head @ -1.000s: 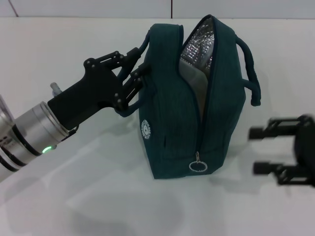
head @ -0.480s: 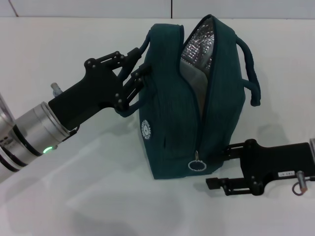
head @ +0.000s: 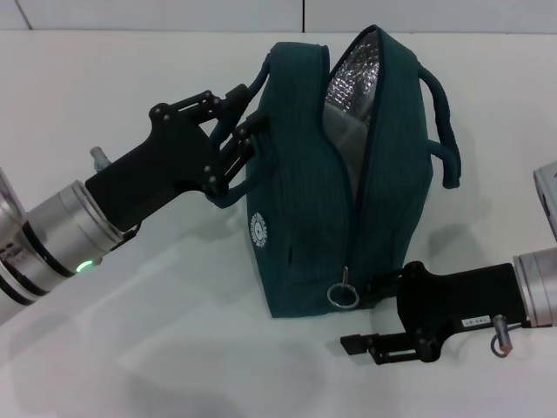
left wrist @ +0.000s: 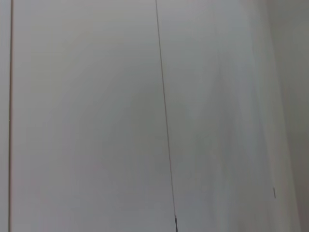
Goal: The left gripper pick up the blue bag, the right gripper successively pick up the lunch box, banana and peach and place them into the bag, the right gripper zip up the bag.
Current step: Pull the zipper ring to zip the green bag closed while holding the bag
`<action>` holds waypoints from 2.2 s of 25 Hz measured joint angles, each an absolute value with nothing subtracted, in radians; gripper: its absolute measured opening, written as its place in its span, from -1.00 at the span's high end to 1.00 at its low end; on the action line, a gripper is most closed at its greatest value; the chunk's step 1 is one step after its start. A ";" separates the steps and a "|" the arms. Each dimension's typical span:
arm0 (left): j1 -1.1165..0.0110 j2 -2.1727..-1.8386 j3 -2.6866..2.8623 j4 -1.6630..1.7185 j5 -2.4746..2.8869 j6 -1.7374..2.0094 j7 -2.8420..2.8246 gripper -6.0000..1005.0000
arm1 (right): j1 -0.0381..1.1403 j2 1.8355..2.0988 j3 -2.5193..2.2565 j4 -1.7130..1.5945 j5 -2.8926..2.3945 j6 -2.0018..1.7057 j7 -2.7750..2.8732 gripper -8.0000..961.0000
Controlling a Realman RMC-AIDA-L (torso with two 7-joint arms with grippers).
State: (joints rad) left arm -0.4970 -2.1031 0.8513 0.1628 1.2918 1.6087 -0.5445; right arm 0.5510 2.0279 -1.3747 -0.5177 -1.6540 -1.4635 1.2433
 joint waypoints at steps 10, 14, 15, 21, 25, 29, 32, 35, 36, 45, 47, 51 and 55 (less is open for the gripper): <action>-0.497 -2.103 0.851 0.151 1.293 1.611 -0.545 0.36 | 0.557 2.028 -1.416 -0.511 -1.587 -1.459 1.243 0.11; -0.496 -2.103 0.851 0.150 1.293 1.614 -0.545 0.36 | 0.561 2.028 -1.429 -0.509 -1.587 -1.451 1.243 0.34; -0.494 -2.103 0.851 0.150 1.293 1.618 -0.545 0.36 | 0.561 2.028 -1.429 -0.509 -1.587 -1.450 1.242 0.39; -0.485 -2.103 0.851 0.140 1.292 1.660 -0.545 0.36 | 0.557 2.028 -1.429 -0.527 -1.580 -1.440 1.236 0.73; -0.471 -2.103 0.850 0.138 1.292 1.678 -0.545 0.36 | 0.560 2.027 -1.428 -0.527 -1.580 -1.434 1.236 0.83; -0.446 -2.101 0.847 0.138 1.291 1.702 -0.544 0.36 | 0.557 2.026 -1.422 -0.528 -1.579 -1.433 1.227 0.86; -0.405 -2.097 0.847 0.146 1.290 1.734 -0.534 0.36 | 0.555 2.021 -1.420 -0.537 -1.568 -1.440 1.222 0.86; -0.349 -2.094 0.851 0.150 1.294 1.743 -0.480 0.35 | 0.544 2.018 -1.420 -0.571 -1.566 -1.460 1.222 0.87; -0.332 -2.094 0.855 0.150 1.296 1.742 -0.456 0.35 | 0.539 2.017 -1.420 -0.584 -1.566 -1.465 1.222 0.87; -0.249 -2.099 1.010 0.130 1.296 1.672 -0.326 0.35 | 0.533 2.015 -1.397 -0.653 -1.566 -1.480 1.224 0.87; -0.250 -2.099 1.010 0.115 1.296 1.645 -0.326 0.35 | 0.526 2.015 -1.384 -0.664 -1.566 -1.491 1.223 0.90; -0.276 -2.099 1.013 0.072 1.298 1.590 -0.338 0.35 | 0.512 2.016 -1.362 -0.684 -1.566 -1.510 1.223 0.94; -0.297 -2.098 1.043 0.050 1.297 1.557 -0.339 0.09 | 0.512 2.017 -1.355 -0.687 -1.566 -1.512 1.222 0.94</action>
State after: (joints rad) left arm -0.2969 -2.0985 1.0431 0.0500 1.2967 1.5575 -0.3388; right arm 0.5115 2.0174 -1.3547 -0.6872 -1.5661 -1.5121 1.2224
